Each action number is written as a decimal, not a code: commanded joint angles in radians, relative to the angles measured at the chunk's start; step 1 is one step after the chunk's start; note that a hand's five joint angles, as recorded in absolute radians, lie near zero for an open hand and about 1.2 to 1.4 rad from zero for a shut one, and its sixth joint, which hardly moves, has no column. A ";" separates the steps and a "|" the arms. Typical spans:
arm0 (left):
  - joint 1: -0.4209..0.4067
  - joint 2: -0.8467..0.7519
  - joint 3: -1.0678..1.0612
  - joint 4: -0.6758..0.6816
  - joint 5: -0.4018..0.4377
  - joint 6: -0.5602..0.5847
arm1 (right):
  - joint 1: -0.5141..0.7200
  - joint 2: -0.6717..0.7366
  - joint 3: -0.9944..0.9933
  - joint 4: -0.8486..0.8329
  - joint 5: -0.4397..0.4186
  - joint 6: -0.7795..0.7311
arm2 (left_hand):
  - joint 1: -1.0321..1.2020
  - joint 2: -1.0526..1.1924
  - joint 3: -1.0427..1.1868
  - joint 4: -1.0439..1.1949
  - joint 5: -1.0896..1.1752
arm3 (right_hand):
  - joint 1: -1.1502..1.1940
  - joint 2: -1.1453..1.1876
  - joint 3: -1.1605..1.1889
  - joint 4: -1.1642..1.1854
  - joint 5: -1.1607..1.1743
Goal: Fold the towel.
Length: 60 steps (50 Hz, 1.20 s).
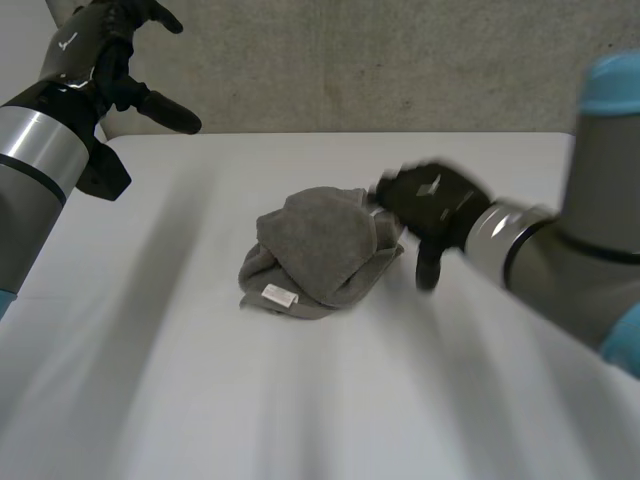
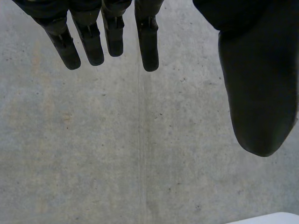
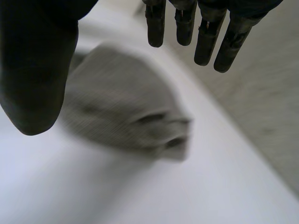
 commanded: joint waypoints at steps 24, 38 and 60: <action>-0.077 -0.053 0.178 -0.466 0.000 0.204 | -0.076 -0.144 0.097 -0.316 0.315 0.305 | -0.075 -0.072 -0.077 -0.080 -0.048 | -0.069 -0.076 -0.075 -0.086 -0.060; -0.084 -0.047 0.173 -0.463 -0.048 0.209 | -0.082 -0.147 0.095 -0.316 0.308 0.303 | -0.075 -0.072 -0.077 -0.080 -0.048 | -0.069 -0.076 -0.075 -0.086 -0.060; -0.114 -0.249 0.181 -0.133 0.098 0.211 | -0.135 -0.047 0.077 -0.268 0.073 0.190 | -0.016 -0.013 -0.018 -0.022 0.010 | -0.069 -0.076 -0.075 -0.086 -0.060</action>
